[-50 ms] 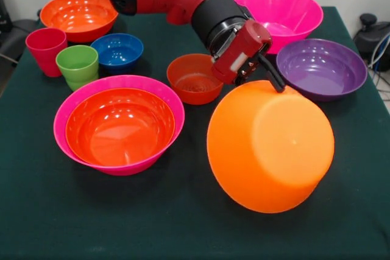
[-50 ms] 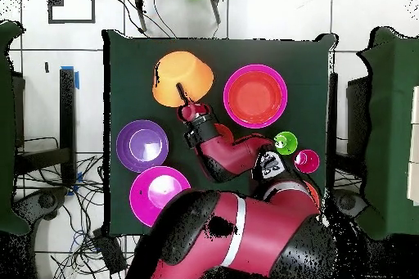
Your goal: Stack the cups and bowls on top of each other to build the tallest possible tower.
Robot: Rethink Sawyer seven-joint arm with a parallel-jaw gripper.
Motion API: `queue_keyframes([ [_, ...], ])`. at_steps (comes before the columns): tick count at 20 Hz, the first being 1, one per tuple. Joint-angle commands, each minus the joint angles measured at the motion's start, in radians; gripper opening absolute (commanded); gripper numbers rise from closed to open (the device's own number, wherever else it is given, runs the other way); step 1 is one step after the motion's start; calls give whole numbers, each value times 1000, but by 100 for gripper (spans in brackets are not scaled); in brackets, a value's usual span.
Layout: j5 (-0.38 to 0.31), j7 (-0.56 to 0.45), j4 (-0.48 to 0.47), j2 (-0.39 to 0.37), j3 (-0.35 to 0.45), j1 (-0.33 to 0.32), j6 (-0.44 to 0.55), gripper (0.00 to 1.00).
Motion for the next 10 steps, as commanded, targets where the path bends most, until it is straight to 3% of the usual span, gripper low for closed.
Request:
queue_keyframes([
  [1, -23, 123, -13, -13, 41, 10, 229, 100],
  [4, -71, 155, 10, -60, 31, 18, 394, 100],
  [10, -193, 245, 67, -117, 110, -22, 567, 100],
])
